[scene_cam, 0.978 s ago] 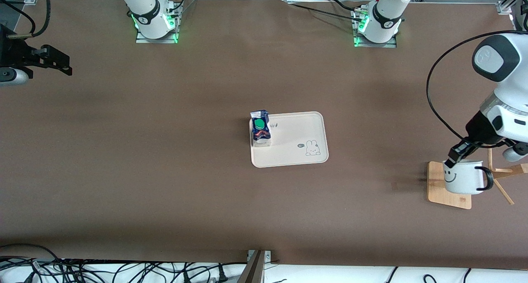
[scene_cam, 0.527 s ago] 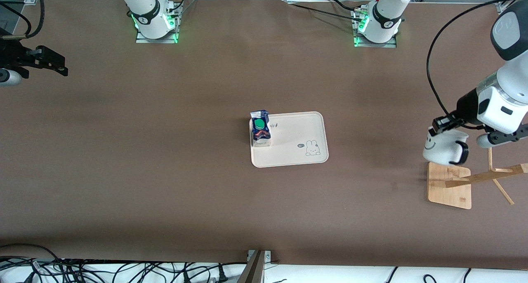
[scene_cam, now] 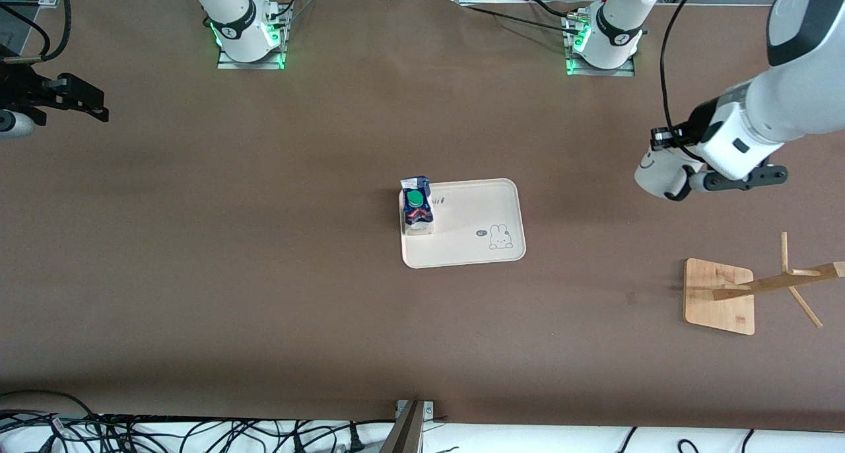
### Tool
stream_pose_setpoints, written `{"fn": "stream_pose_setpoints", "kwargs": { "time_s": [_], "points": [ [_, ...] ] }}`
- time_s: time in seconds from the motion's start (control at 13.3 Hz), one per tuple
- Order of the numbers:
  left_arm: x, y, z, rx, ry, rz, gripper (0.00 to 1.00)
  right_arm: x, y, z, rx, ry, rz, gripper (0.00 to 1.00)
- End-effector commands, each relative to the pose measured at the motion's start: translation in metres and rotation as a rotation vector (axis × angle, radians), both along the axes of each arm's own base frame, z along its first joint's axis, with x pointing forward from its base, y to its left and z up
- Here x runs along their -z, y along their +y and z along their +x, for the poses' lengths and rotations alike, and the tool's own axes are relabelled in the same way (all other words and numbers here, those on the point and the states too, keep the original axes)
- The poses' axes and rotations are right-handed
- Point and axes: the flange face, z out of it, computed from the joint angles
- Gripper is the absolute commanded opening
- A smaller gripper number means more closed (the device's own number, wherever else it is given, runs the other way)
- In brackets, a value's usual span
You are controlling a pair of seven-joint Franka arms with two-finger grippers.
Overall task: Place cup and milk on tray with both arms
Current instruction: 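Lift the mug off the stand and carry it to the tray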
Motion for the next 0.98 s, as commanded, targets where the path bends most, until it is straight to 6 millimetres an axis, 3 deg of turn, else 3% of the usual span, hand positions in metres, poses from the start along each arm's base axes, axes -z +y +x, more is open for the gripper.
{"fn": "stream_pose_setpoints", "kwargs": {
  "time_s": [0.0, 0.15, 0.3, 0.45, 0.6, 0.9],
  "points": [
    [-0.002, -0.031, -0.011, 0.059, 0.05, 0.028, 0.0, -0.005, -0.003, 0.002, 0.007, -0.01, -0.008, 1.0],
    [0.0, -0.046, -0.011, 0.054, 0.081, 0.042, 0.0, -0.005, -0.003, 0.002, 0.006, -0.01, -0.008, 1.0],
    [0.019, -0.082, -0.004, 0.033, 0.143, 0.074, 0.0, -0.003, -0.002, 0.004, 0.007, -0.01, -0.007, 1.0],
    [0.057, -0.099, 0.02, -0.022, 0.193, 0.084, 0.0, -0.003, -0.002, 0.004, 0.005, -0.012, -0.007, 1.0],
    [0.092, -0.097, 0.059, -0.055, 0.217, 0.045, 0.0, -0.003, -0.002, 0.004, 0.005, -0.012, -0.007, 1.0],
    [0.167, -0.17, 0.076, -0.25, 0.186, 0.1, 0.0, -0.003, -0.002, 0.004, 0.005, -0.012, -0.007, 1.0]
  ]
}}
